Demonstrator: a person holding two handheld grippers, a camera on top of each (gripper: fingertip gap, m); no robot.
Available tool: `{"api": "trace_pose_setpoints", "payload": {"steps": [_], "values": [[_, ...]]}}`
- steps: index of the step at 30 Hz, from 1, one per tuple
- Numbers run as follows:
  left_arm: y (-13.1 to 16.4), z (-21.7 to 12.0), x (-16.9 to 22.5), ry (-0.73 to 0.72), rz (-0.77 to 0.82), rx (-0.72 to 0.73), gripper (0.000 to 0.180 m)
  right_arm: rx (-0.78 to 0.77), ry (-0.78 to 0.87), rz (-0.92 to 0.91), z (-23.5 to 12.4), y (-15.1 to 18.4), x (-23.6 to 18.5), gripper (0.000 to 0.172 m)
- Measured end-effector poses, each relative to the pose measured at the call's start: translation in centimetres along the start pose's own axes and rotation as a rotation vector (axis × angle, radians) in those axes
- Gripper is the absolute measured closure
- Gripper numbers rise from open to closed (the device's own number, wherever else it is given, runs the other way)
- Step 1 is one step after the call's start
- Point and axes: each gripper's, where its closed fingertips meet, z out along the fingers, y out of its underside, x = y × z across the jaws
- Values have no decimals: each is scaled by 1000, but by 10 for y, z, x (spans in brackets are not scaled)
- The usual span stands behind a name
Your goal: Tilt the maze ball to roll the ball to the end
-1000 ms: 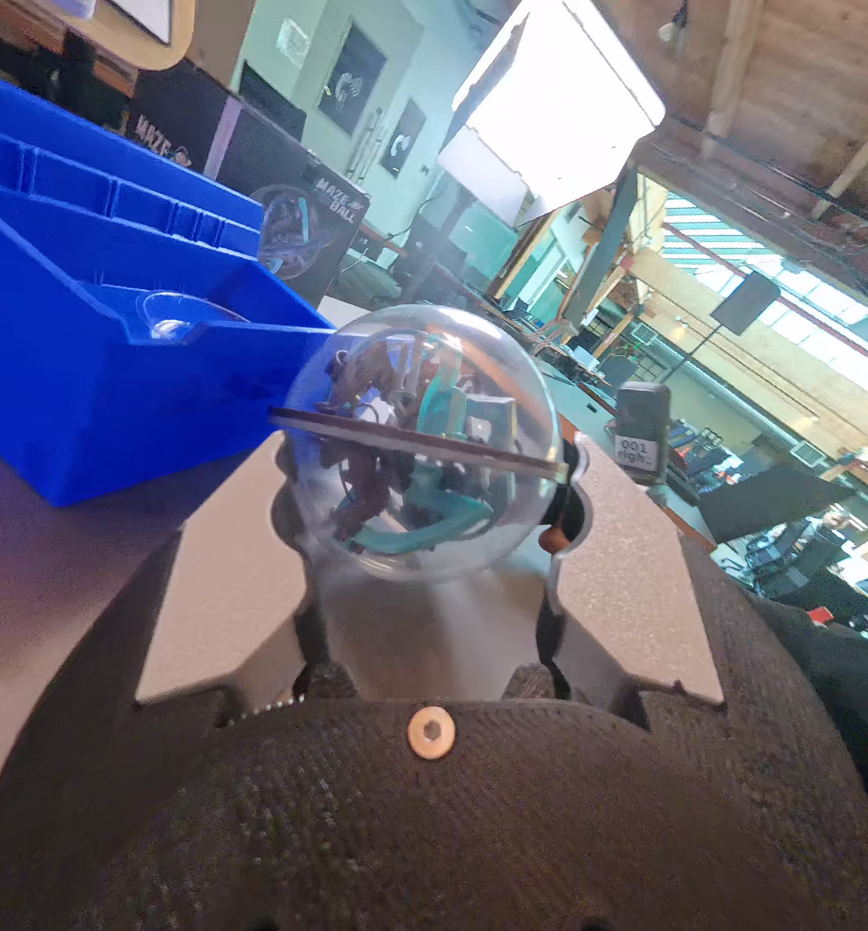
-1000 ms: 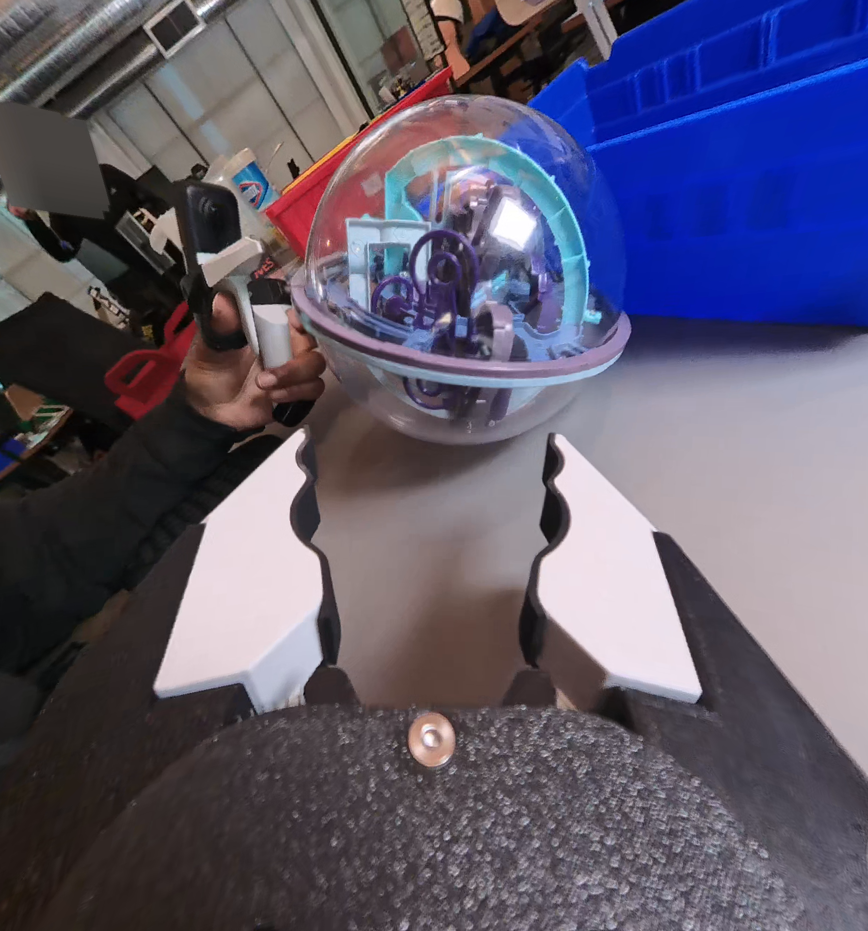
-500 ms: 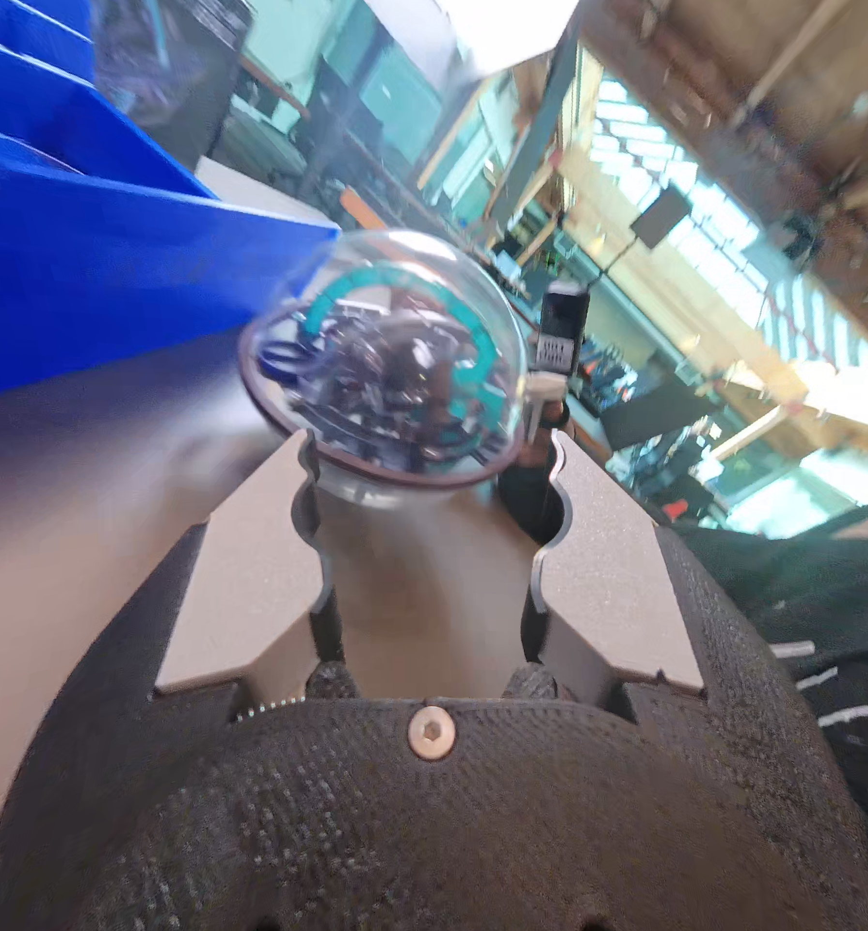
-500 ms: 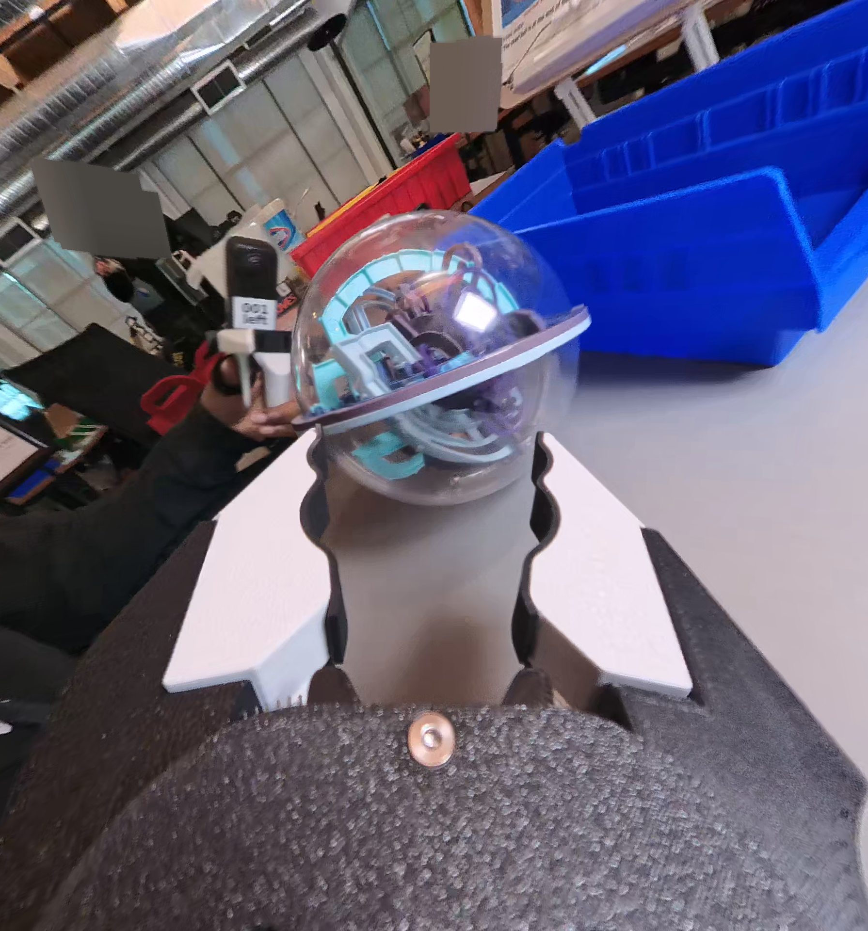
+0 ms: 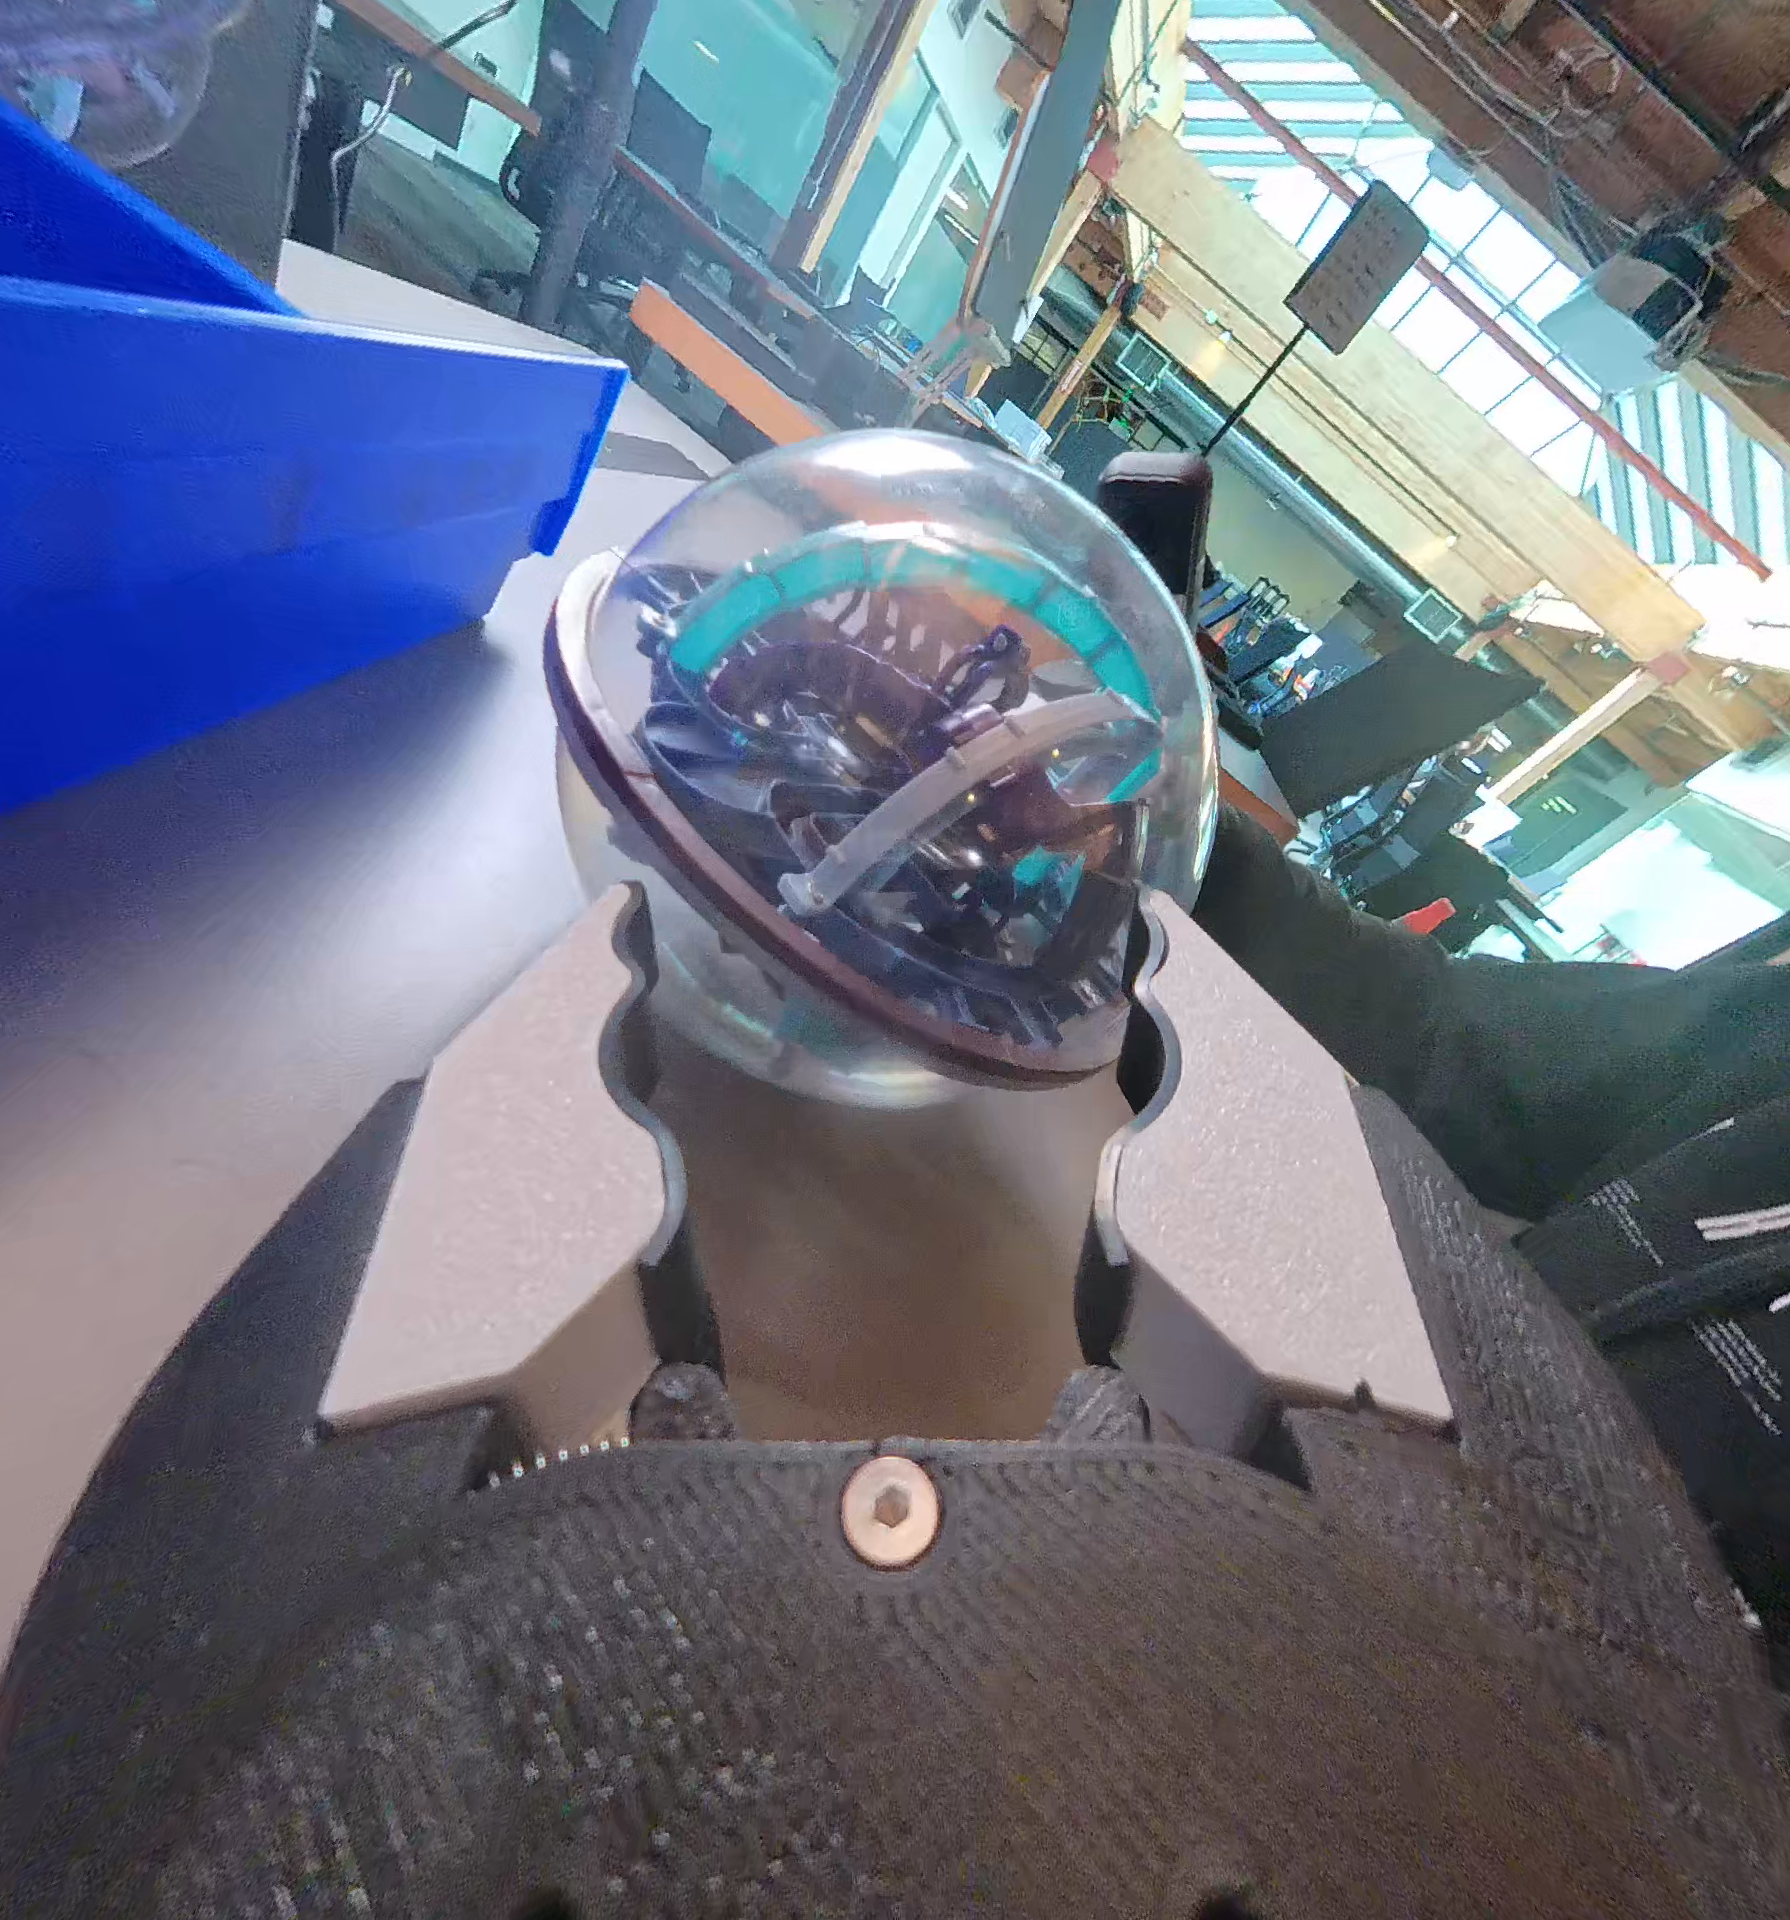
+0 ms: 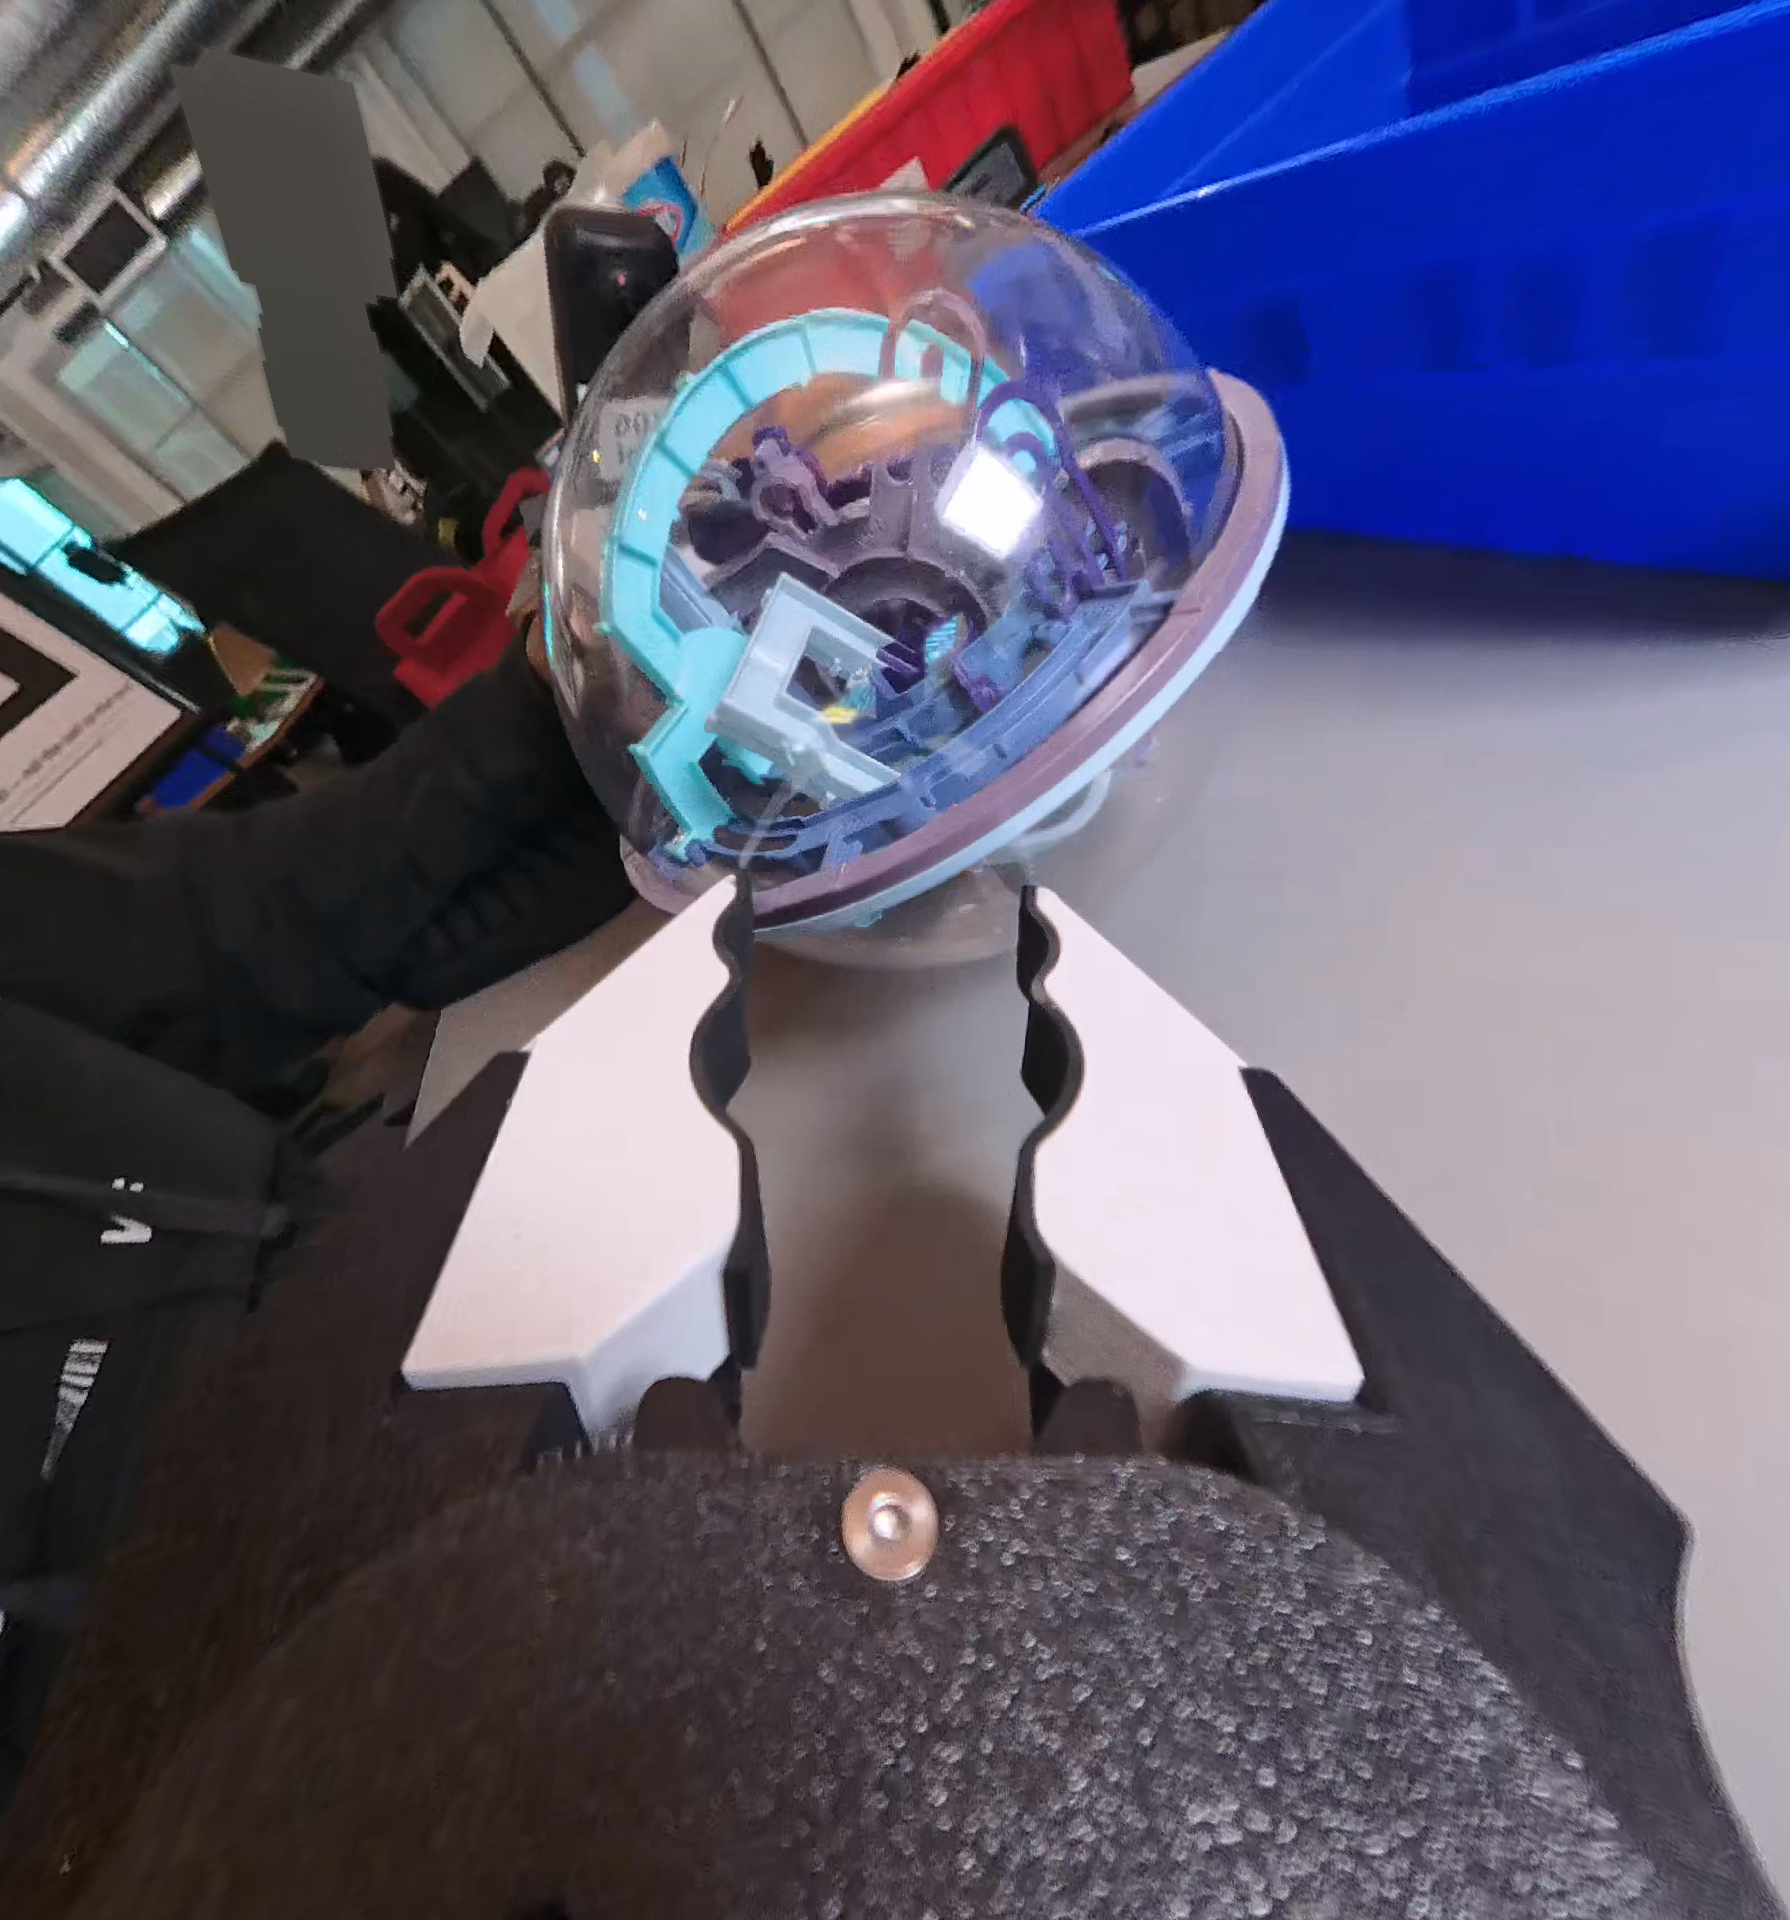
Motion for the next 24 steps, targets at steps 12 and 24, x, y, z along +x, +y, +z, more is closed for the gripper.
{"api": "trace_pose_setpoints", "payload": {"steps": [12, 24], "values": [[14, -20, 5, 60, -92, -30, 151, 8, -71, 20, -7, 2, -5, 156], [22, -17, 8, 50, -47, -71, 170, 79, -47, -54, -15, -9, -4, 160]]}}
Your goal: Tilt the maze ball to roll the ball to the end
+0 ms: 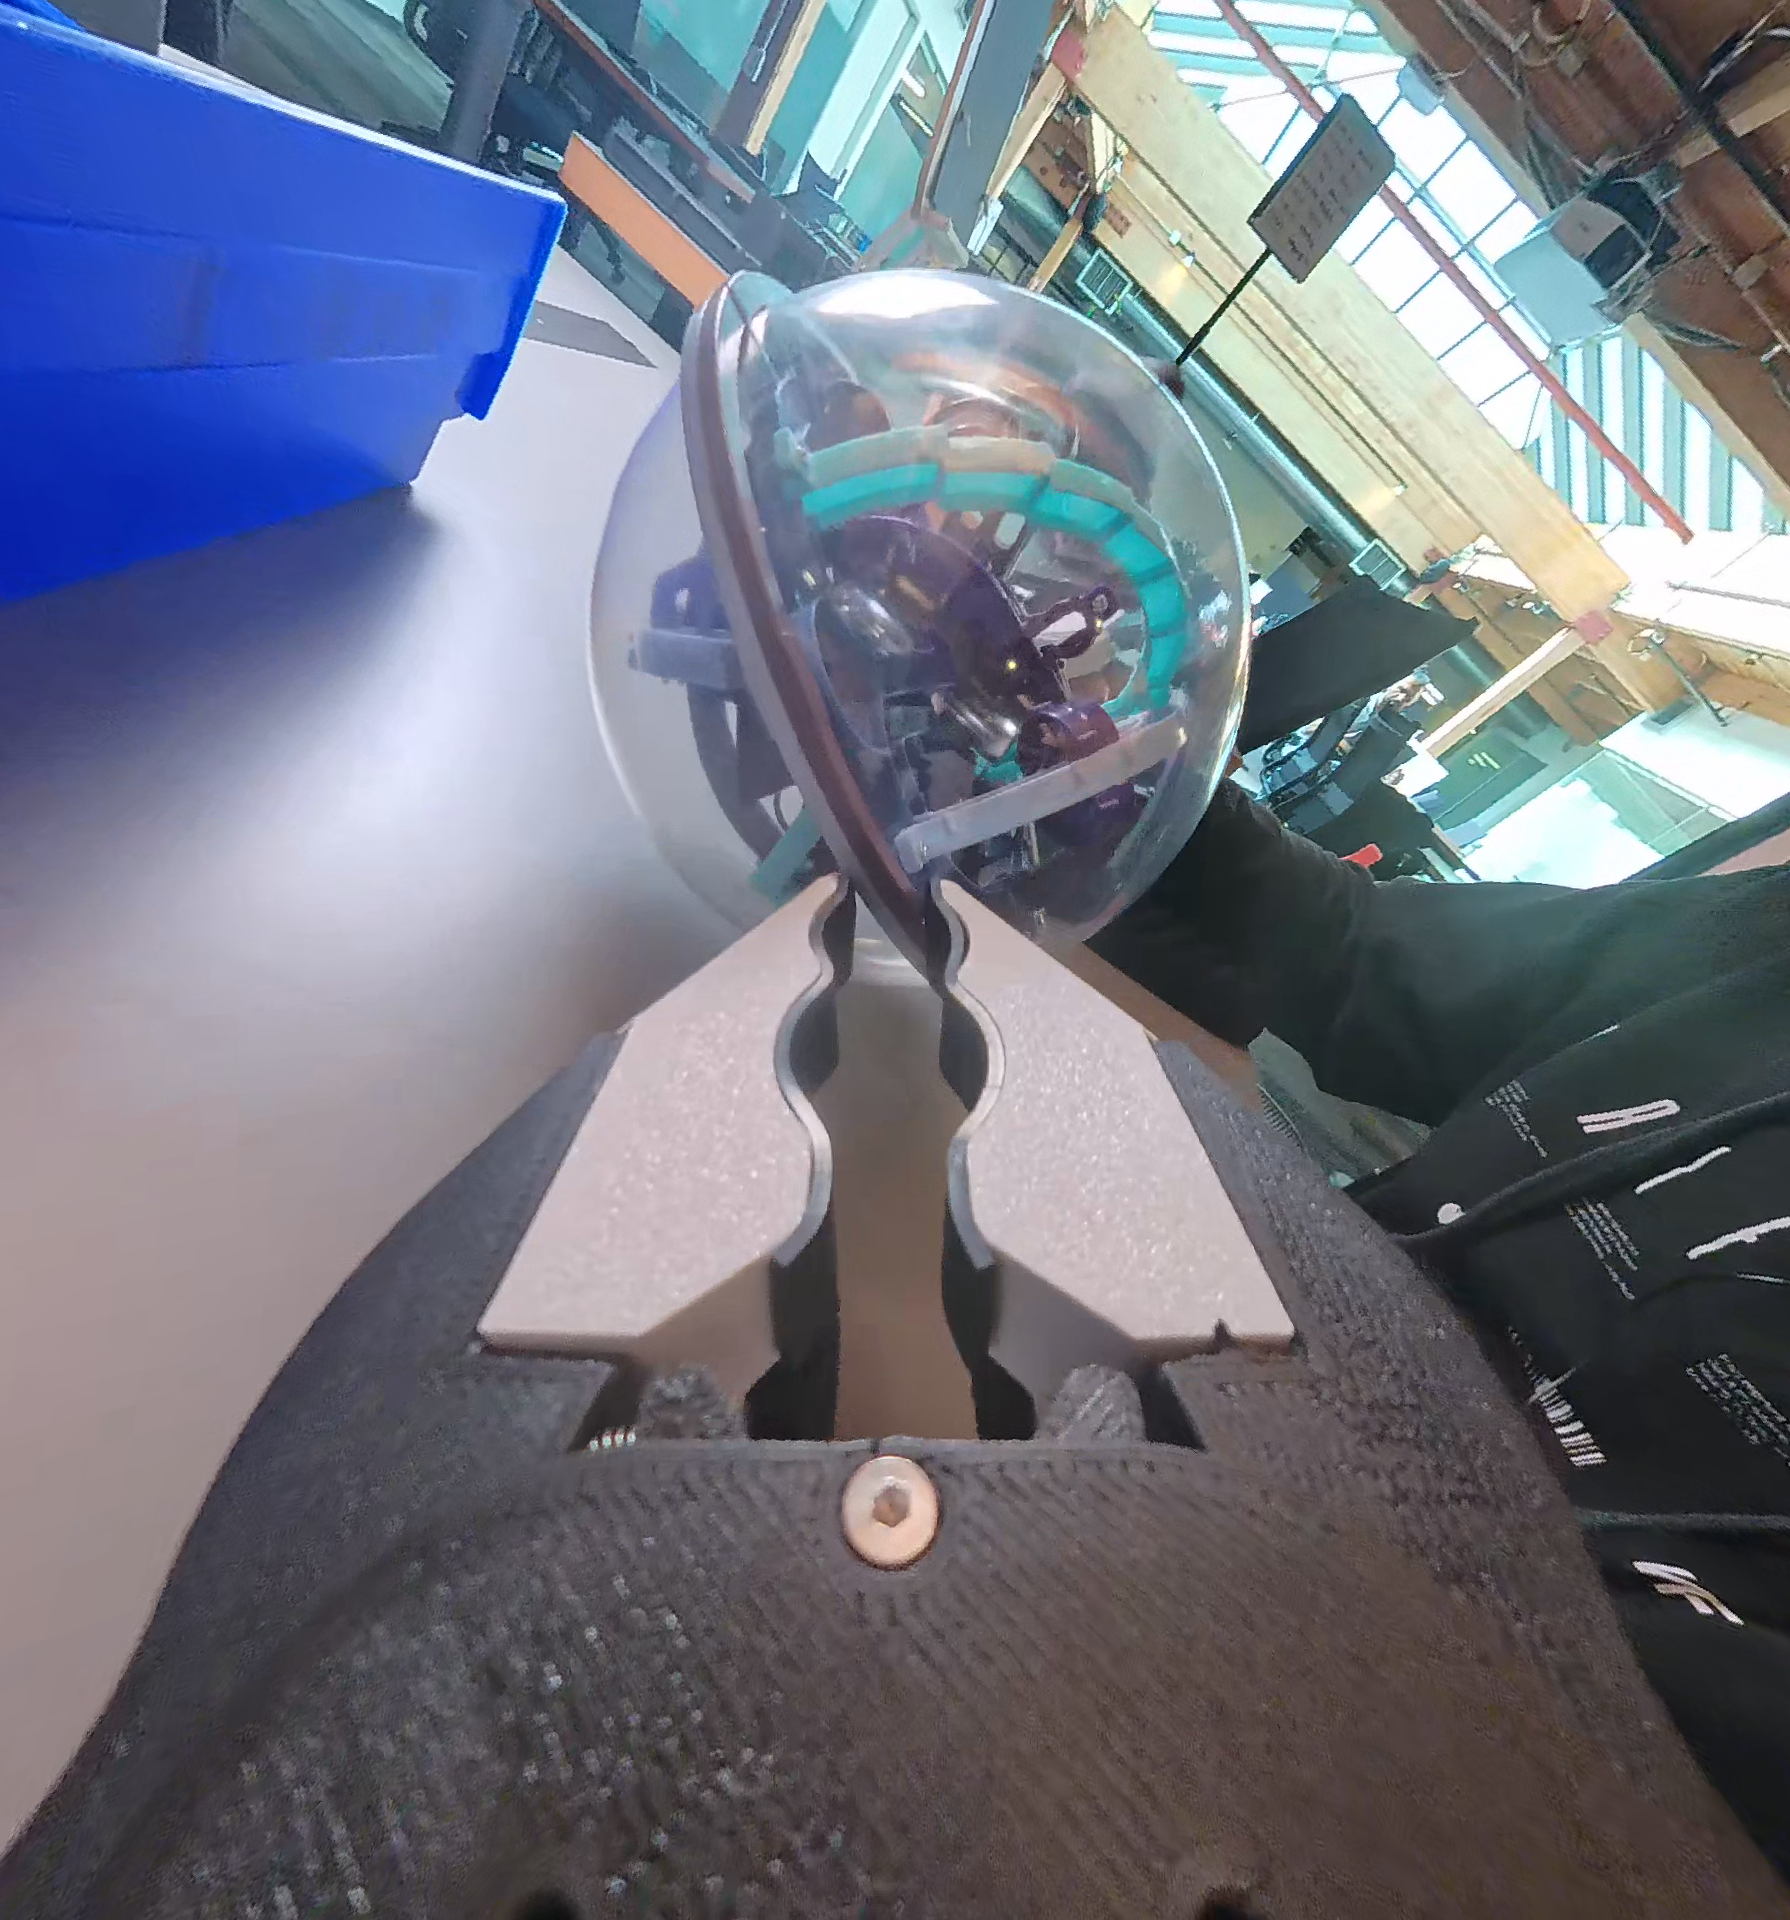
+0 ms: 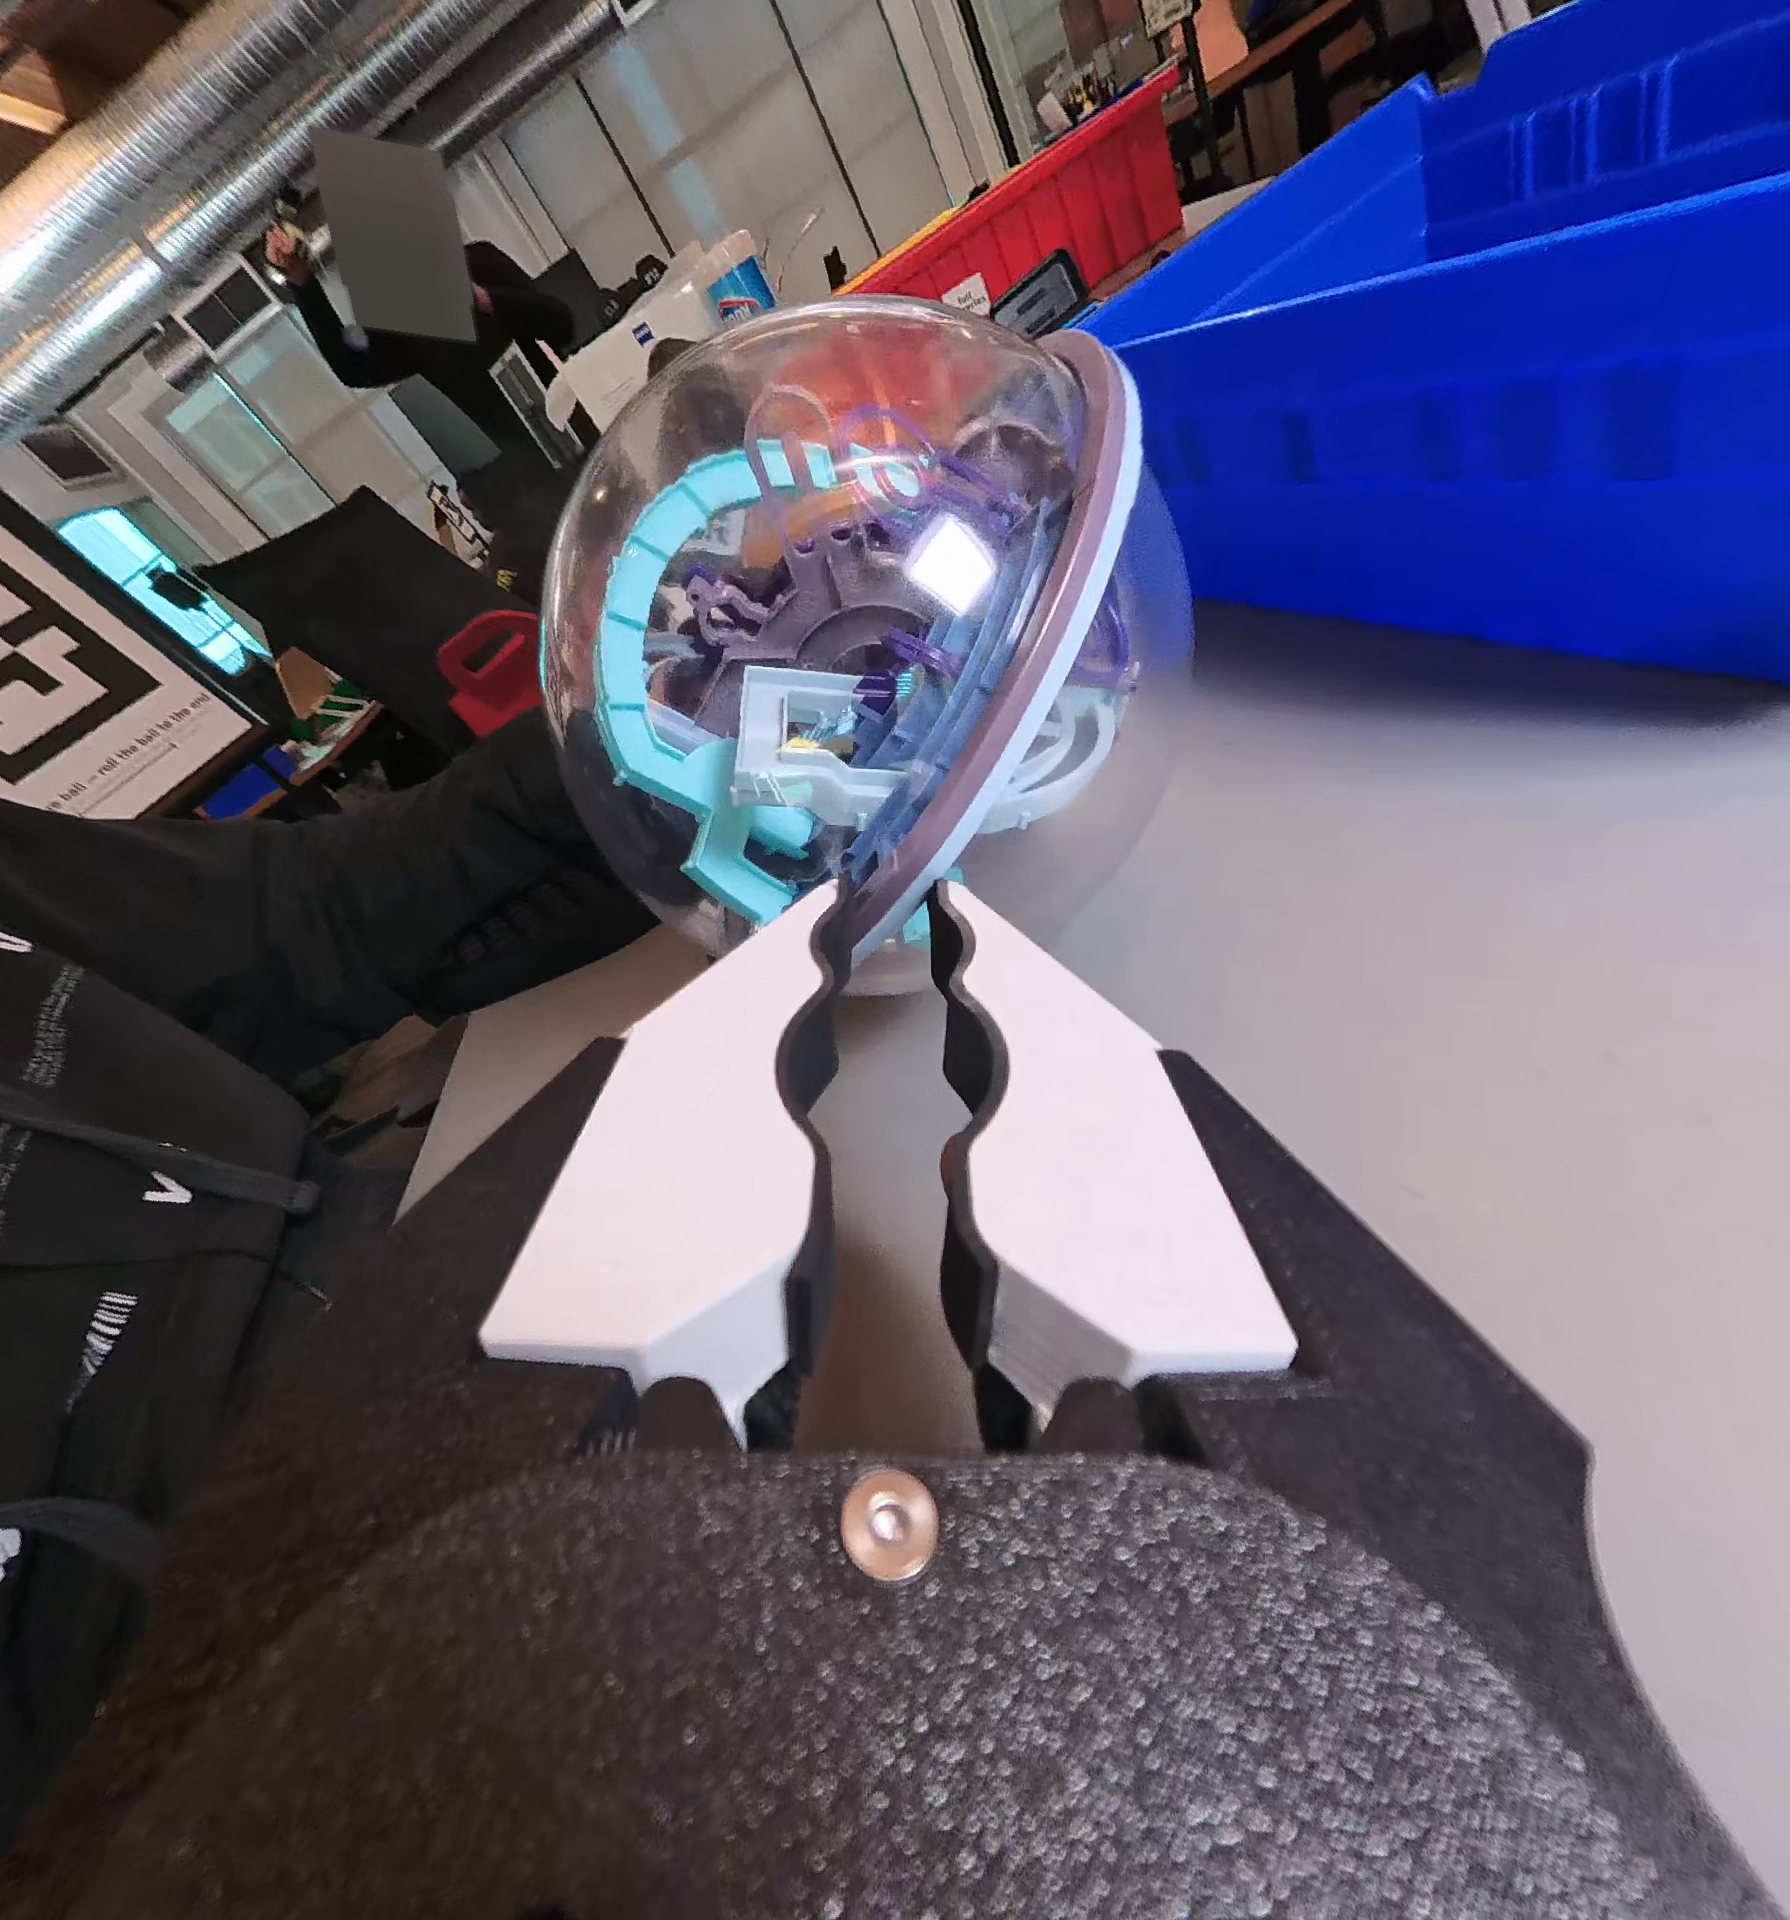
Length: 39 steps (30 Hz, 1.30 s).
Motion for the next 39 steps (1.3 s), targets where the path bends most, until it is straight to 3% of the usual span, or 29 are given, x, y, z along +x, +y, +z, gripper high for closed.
{"api": "trace_pose_setpoints", "payload": {"steps": [4, 9, 14, 39], "values": [[-2, -2, 1, -12, 35, 11, 171, -1, 41, -146, 1, -1, -3, 160], [5, -7, -19, -169, 139, -57, 174, -120, 220, -429, 10, 13, 5, 160], [0, -9, -22, -191, 133, -30, 174, -190, 329, -537, 13, 19, 12, 160], [-17, -10, -11, -202, 228, 55, 175, -132, 352, -592, 10, 5, 3, 161]]}}
